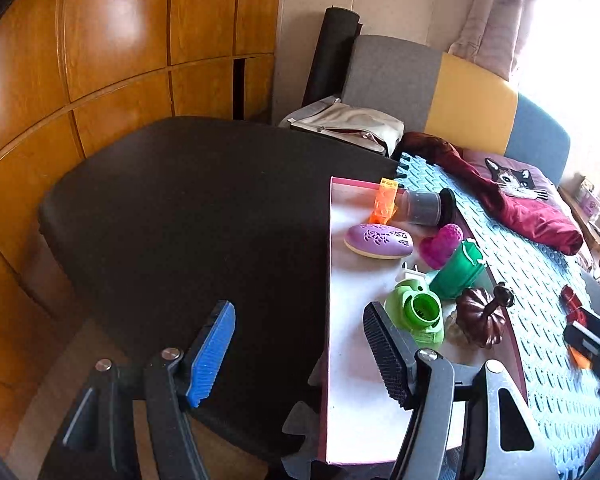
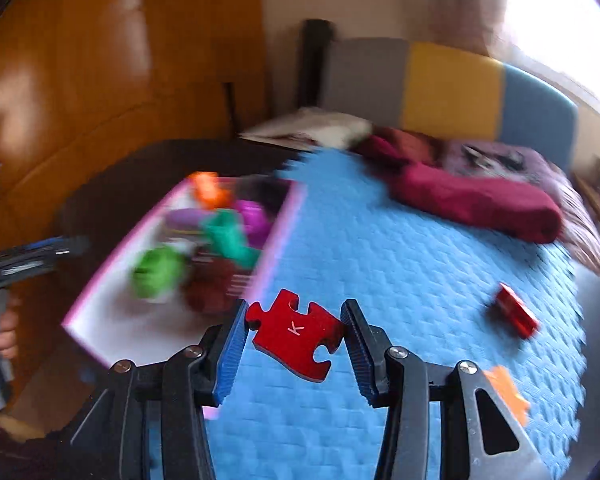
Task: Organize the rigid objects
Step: 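Carry the red K puzzle piece into the tray and open the right gripper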
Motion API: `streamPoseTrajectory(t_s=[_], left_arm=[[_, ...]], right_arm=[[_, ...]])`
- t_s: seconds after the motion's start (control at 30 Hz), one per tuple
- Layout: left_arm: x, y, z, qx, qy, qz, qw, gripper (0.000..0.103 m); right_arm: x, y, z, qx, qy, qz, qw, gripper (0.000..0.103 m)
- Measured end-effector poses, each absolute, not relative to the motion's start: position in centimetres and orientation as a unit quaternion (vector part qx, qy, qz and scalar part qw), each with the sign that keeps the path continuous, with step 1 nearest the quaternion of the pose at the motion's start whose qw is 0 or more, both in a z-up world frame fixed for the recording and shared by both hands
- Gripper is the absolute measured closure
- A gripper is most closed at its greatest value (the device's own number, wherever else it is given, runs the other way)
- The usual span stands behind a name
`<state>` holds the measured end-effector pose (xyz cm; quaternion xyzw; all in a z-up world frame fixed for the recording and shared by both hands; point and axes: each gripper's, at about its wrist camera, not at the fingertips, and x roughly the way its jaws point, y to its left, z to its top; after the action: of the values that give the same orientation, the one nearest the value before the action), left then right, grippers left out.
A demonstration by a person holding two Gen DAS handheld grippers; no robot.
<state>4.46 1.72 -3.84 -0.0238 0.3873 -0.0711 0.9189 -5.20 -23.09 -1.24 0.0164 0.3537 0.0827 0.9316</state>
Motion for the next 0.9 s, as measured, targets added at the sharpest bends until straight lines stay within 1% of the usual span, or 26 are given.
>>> streamPoseTrajectory(t_s=[0.13,0.23,0.47,0.63,0.73,0.9], left_arm=[[4.4,1.7,-3.9,-0.024,0.389,-0.073,0.918,0.035],[4.4,1.7,-3.9,-0.023,0.39,-0.075,0.917,0.035],[4.4,1.4,-4.4,-0.02,0.397,-0.081,0.914,0.035],[4.3,1.1,-4.4,-0.015,0.395,-0.088,0.914,0.035],[4.1,1.0,-4.4,-0.011,0.394,-0.089,0.915,0.035],[4.0,0.8,-4.1,-0.008,0.391,-0.089,0.916,0.035]], right_arm=[[-4.6,-19.4,-1.8,-0.012,0.36,0.124,0.925,0.055],[-3.5,-17.5,-3.4,-0.03,0.381,0.14,0.914,0.055],[-1.6,-16.4,-6.9,-0.06,0.426,0.135,0.892,0.055],[-1.8,-15.6,-7.5,-0.099,0.415,0.124,0.896,0.054],[-1.9,-15.4,-7.7,-0.1,0.415,0.123,0.896,0.051],[-2.2,-15.9,-7.0,-0.067,0.42,0.125,0.896,0.051]])
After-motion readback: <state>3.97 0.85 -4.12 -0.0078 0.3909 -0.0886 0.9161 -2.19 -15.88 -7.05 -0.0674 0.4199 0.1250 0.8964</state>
